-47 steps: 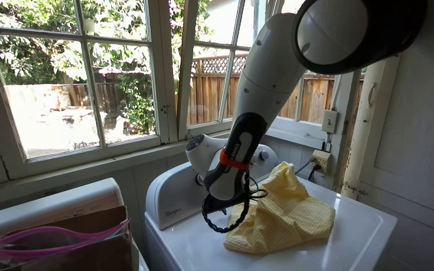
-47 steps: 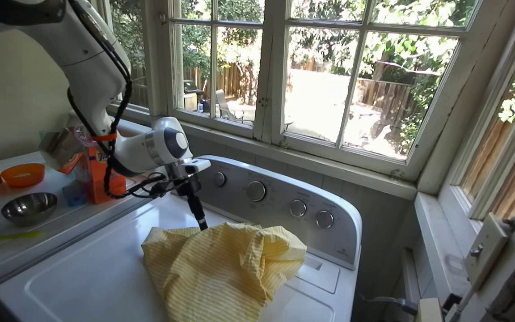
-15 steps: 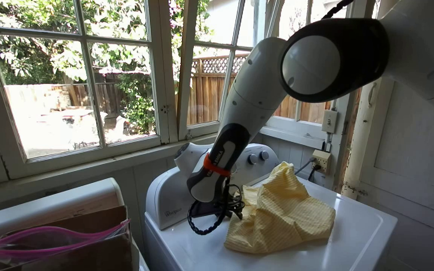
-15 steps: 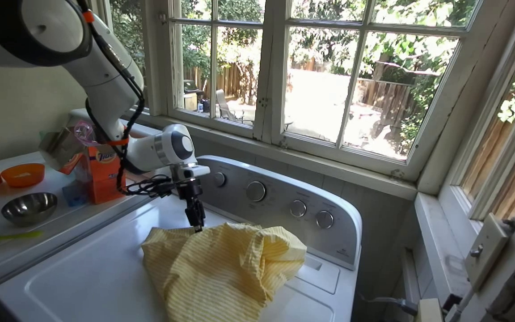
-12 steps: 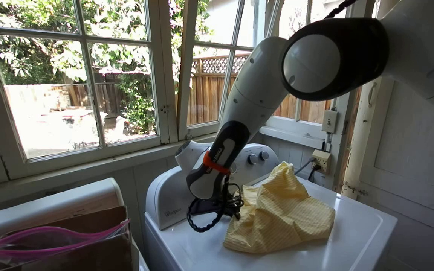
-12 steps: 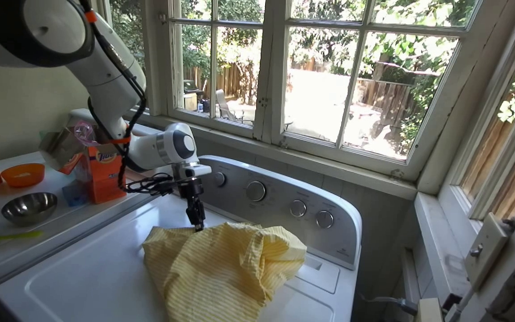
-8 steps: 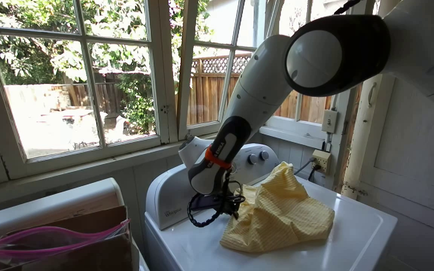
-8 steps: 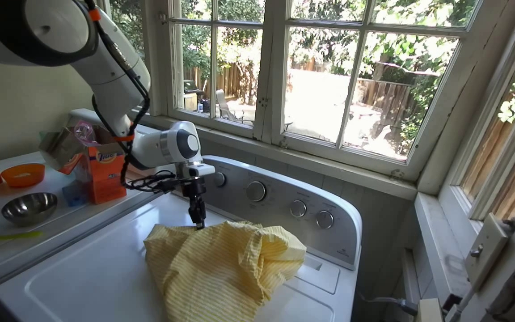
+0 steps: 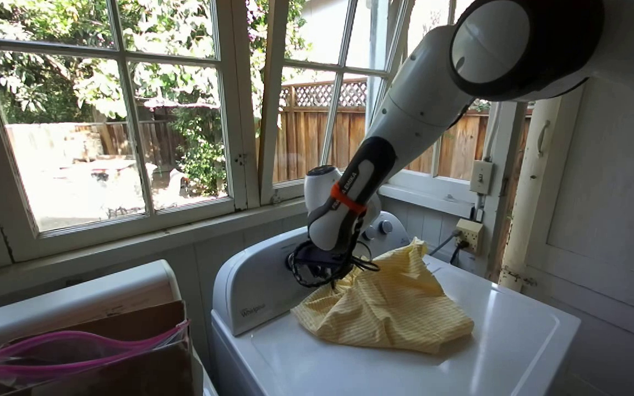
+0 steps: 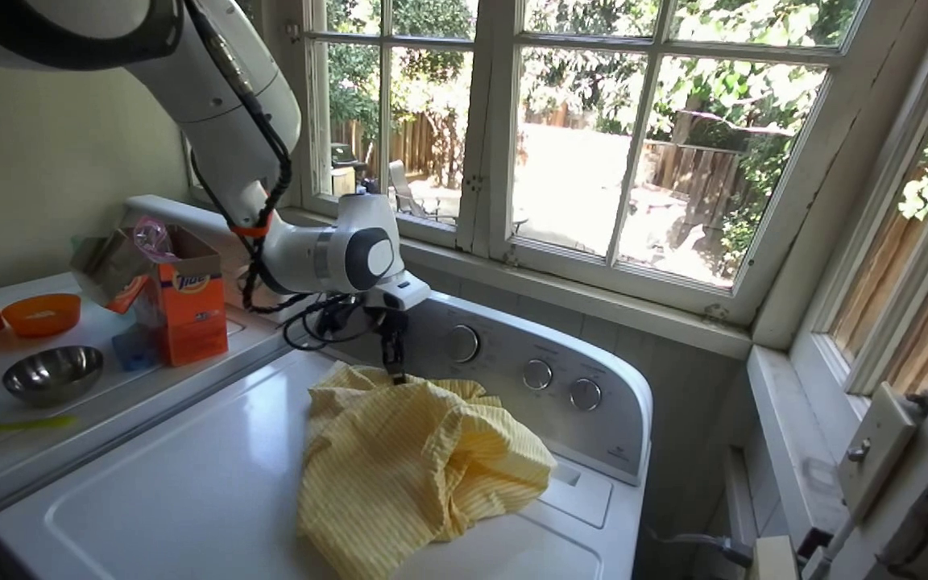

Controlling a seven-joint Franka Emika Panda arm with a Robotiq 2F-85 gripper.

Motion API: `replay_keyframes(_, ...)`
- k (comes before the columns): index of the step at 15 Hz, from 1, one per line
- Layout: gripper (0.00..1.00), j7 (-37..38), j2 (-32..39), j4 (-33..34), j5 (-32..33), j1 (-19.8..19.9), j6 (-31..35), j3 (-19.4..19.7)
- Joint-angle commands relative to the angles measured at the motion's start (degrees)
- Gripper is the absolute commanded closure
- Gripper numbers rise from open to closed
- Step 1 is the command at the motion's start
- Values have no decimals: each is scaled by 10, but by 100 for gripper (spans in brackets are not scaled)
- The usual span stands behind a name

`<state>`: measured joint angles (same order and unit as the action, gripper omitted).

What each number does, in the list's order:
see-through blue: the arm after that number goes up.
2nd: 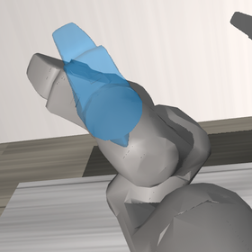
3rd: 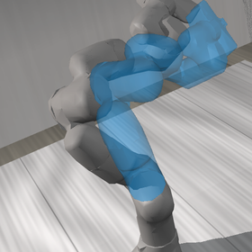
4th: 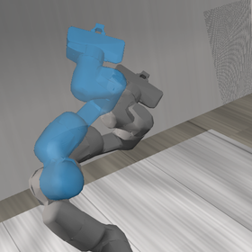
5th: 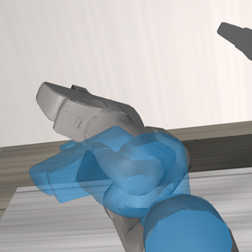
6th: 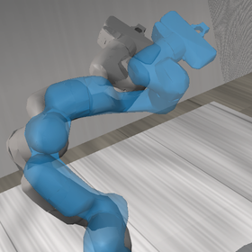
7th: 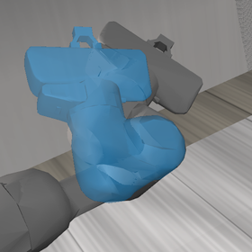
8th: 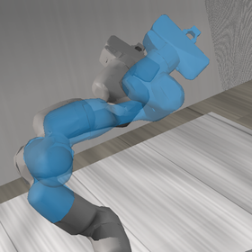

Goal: Unfold the yellow towel.

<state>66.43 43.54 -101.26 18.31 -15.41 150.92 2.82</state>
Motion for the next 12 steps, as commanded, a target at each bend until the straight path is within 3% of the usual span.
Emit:
replay_keyframes(1, 98, -137, -60, -84, -60, 59, 105, -39)
replay_keyframes(3, 98, -225, -77, -107, -91, 100, 147, -73)
replay_keyframes(5, 98, -302, -90, -121, -90, 175, 157, -147)
replay_keyframes(9, 98, -451, -110, -125, -87, 286, 103, -265)
replay_keyframes(10, 98, -473, -116, -119, -81, 300, 94, -278)
replay_keyframes(11, 98, -532, -133, -113, -150, 259, 95, -238)
replay_keyframes(12, 98, -560, -142, -105, -173, 260, 94, -237)
